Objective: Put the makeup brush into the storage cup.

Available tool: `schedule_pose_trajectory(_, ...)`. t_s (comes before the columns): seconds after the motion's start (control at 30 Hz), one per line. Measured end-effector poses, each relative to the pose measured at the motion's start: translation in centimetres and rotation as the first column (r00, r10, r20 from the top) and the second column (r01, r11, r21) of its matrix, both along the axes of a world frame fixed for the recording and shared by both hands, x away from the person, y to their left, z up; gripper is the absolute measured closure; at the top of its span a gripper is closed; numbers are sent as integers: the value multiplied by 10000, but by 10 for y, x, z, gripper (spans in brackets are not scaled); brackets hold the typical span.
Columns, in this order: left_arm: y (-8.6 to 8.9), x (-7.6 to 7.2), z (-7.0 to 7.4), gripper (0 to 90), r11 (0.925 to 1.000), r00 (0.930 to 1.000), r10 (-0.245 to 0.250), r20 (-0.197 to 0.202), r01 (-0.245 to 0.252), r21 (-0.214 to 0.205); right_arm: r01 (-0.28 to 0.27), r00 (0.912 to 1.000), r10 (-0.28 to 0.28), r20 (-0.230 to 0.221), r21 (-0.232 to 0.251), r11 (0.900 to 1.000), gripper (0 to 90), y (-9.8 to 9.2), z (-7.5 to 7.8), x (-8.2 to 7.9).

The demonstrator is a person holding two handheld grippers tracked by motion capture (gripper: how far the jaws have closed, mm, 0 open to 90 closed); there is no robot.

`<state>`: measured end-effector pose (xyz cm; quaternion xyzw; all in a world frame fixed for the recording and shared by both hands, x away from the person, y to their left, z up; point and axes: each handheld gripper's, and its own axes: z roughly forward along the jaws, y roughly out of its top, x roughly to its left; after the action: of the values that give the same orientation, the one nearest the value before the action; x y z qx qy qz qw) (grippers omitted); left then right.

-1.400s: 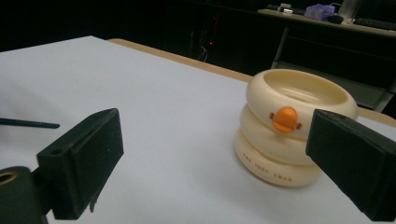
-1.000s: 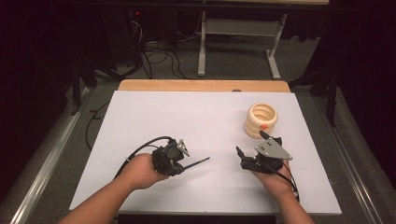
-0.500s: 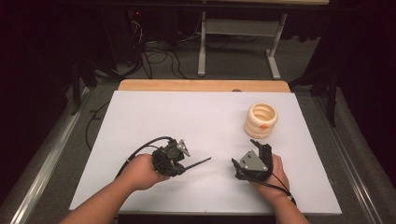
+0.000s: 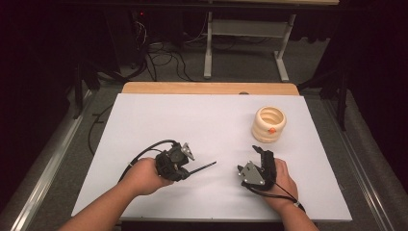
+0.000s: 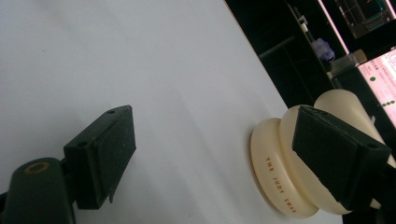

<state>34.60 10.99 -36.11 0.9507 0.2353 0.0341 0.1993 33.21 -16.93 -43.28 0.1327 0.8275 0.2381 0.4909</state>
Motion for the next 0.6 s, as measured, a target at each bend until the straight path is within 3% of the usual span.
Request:
schedule_pose_trajectory(0.33,0,1,4,833,10000,10000,33,29,-33,55,-472,9970,510,582,-659,9967,163,9,-2,-7)
schedule_pose_trajectory(0.37,-1,1,4,833,10000,10000,20,50,-20,60,-584,9954,652,708,-942,9938,165,10,-1,-9)
schedule_pose_trajectory(0.6,-5,1,7,833,9999,9999,-83,72,82,147,-835,9900,999,994,-1571,9840,171,14,-2,-12)
